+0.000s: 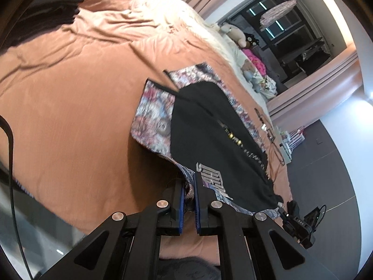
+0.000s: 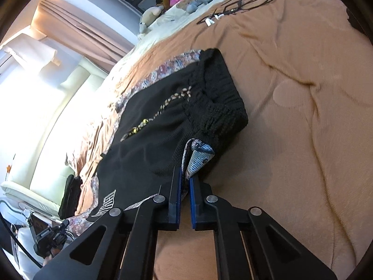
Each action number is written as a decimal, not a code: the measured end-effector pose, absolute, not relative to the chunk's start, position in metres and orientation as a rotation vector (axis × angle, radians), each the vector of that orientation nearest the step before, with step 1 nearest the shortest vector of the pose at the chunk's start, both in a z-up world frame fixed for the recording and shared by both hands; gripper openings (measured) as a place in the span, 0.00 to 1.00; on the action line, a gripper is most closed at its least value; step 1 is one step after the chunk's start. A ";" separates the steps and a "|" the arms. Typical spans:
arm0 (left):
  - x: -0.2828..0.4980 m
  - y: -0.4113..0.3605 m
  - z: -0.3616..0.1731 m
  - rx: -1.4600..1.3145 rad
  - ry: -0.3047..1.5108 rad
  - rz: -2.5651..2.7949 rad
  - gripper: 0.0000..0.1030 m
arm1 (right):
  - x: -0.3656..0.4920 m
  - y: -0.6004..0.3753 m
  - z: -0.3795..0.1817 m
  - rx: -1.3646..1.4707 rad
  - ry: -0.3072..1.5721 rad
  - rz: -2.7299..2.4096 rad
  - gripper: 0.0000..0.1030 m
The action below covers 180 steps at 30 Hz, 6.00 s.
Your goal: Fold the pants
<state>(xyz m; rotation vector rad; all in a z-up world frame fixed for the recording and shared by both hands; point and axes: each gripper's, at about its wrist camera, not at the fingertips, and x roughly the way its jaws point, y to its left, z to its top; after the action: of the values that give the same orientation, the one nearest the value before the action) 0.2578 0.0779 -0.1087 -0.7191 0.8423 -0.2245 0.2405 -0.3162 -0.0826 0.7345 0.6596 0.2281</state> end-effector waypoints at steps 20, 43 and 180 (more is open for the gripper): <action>0.365 0.080 -0.029 -0.693 0.716 -0.293 0.07 | 0.266 -0.313 -0.034 0.748 0.586 0.202 0.03; 0.569 0.057 -0.034 -0.582 0.762 -0.226 0.06 | 0.395 -0.308 -0.017 0.700 0.591 0.149 0.03; 0.596 0.029 -0.091 -0.006 0.949 -0.077 0.75 | 0.407 -0.326 -0.033 0.496 0.761 0.086 0.70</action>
<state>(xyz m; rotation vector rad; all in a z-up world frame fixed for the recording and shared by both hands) 0.5957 0.0288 -0.0909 -0.0055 0.9490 -0.0775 0.4073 -0.3261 -0.0330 0.4963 0.7609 0.0863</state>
